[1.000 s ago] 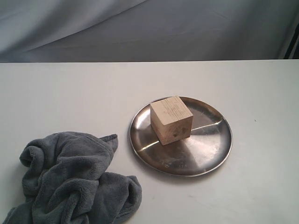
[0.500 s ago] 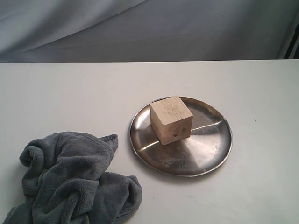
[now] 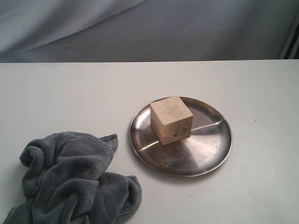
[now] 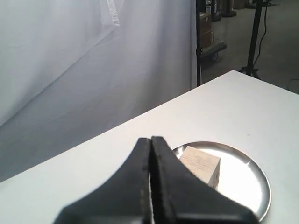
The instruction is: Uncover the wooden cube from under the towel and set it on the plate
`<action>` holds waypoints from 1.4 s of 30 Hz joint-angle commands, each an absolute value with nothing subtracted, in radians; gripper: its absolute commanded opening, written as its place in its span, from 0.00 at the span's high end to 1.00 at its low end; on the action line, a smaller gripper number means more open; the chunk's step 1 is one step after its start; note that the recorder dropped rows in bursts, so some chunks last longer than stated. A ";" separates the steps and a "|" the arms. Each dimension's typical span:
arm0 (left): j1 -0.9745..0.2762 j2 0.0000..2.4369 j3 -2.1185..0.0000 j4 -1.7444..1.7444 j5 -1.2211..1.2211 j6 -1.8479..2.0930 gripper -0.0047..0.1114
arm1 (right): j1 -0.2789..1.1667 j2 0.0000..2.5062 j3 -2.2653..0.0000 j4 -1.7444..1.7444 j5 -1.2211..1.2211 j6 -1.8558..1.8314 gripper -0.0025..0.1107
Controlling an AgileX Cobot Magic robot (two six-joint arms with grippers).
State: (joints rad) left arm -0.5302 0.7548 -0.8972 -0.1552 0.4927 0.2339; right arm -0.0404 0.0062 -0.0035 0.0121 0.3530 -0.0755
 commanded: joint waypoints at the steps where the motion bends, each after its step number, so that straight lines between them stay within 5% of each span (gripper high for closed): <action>1: -0.527 0.732 -0.873 -0.145 0.504 0.242 0.96 | -0.037 0.000 0.000 0.011 0.347 -0.075 0.98; 14: -0.524 0.687 -0.821 -0.145 0.502 0.235 0.96 | -0.037 0.000 0.000 0.011 0.347 -0.075 0.98; 21: -0.358 0.457 -0.602 -0.252 0.232 0.184 0.96 | -0.037 0.000 0.000 0.011 0.347 -0.075 0.98; 32: -0.045 0.139 -0.340 -0.330 0.208 0.184 0.96 | -0.037 0.000 0.000 0.011 0.347 -0.075 0.98; 42: -0.009 0.000 -0.245 -0.306 0.215 0.188 0.96 | -0.037 0.000 0.000 0.011 0.345 -0.075 0.98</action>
